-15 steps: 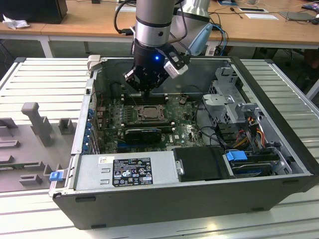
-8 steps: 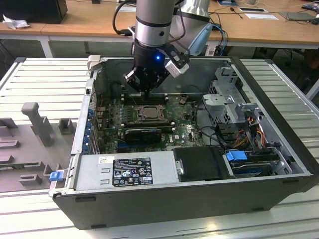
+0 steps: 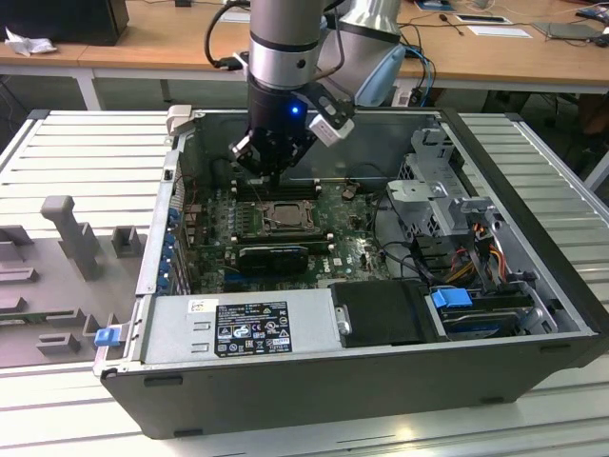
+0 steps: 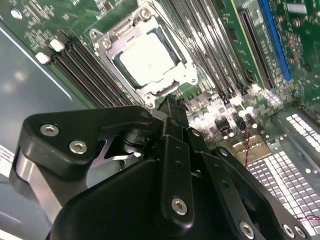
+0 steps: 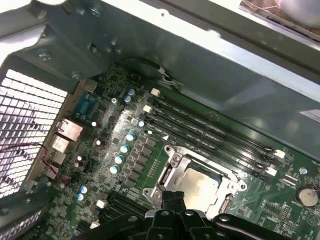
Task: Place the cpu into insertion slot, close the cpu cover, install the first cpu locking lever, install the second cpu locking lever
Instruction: 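Install the first cpu locking lever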
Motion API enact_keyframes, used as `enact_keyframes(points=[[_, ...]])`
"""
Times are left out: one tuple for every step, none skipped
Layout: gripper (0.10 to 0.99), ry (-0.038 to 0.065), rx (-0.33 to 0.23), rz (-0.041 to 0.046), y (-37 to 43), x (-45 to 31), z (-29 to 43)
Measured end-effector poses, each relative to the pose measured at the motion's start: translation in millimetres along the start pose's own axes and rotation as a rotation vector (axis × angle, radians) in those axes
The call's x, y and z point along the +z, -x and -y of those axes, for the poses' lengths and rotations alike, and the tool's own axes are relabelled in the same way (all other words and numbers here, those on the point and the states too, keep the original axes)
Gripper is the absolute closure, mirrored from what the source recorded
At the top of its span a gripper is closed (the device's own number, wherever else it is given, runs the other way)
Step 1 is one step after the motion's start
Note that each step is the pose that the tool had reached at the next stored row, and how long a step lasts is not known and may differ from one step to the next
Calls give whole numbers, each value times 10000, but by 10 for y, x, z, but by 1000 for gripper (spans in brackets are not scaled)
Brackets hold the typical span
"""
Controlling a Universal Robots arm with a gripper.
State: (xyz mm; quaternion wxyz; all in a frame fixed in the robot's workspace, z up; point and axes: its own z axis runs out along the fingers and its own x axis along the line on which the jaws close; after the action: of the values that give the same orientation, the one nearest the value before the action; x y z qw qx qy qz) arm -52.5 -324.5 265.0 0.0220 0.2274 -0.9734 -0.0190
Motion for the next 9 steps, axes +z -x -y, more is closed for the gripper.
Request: enact_keyframes(points=[[980, -19, 3, 41, -15, 8, -8], [980, -28, 53, 62, -17, 12, -8], [980, -25, 149, 69, -16, 15, -8], [980, -15, 493, 86, -16, 23, -8], [980, -7, 820, 98, -17, 28, -7], [980, 0, 1032, 108, -16, 31, -7], [980, 4, 1139, 113, -16, 32, -7], [980, 8, 1238, 119, -16, 33, -7], [980, 12, 1361, 125, -16, 35, -7]])
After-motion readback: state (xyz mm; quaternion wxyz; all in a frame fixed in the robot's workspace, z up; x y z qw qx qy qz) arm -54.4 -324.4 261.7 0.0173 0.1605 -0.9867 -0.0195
